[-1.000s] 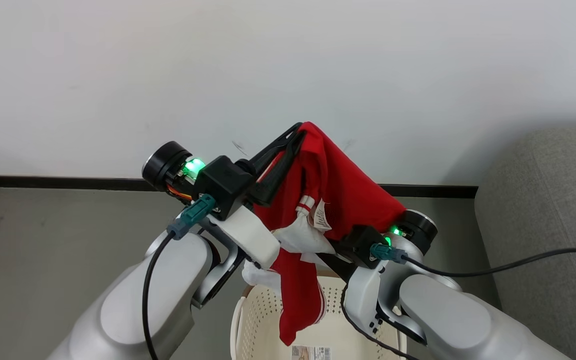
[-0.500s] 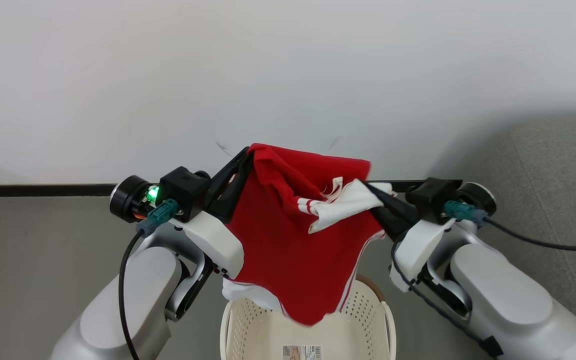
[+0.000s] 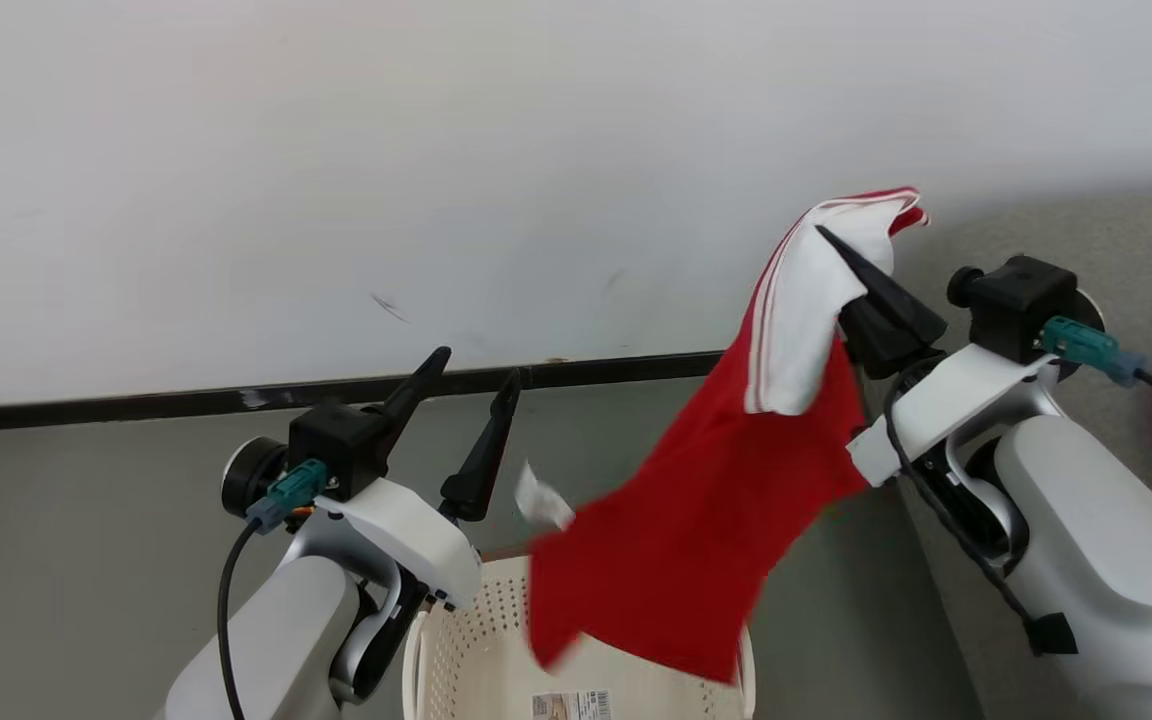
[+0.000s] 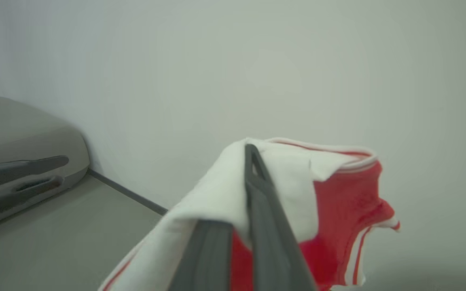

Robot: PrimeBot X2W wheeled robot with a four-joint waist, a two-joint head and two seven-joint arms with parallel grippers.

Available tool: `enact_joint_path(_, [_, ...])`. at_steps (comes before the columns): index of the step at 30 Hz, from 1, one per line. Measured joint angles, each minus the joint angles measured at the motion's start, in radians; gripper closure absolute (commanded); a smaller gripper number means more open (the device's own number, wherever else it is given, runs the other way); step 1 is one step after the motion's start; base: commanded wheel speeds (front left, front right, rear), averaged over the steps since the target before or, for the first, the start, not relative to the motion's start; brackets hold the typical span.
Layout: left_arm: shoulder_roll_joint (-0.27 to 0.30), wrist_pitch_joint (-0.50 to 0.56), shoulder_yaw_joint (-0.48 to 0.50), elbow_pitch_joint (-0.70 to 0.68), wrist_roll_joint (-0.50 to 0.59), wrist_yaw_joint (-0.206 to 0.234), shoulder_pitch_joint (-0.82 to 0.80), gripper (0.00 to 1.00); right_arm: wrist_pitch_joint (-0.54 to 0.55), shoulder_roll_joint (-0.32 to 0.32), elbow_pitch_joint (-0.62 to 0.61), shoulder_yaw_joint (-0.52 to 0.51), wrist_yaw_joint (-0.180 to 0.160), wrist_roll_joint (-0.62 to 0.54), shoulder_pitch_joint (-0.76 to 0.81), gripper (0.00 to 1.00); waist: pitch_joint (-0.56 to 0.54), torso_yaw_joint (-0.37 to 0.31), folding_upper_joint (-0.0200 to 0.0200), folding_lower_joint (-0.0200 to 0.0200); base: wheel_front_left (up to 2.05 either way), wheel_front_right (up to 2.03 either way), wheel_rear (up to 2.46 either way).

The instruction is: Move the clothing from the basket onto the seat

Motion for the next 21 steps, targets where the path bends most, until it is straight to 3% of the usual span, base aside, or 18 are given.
enact_joint_path(21, [0.006, -0.046, -0.026, -0.032, 0.007, -0.043, 0.062, 0.0, 0.0, -0.053, -0.122, -0.157, 0.0, -0.034, 0.067, 1.0, 0.005, -0.078, 0.0, 0.0, 0.0, 0.0, 0.0])
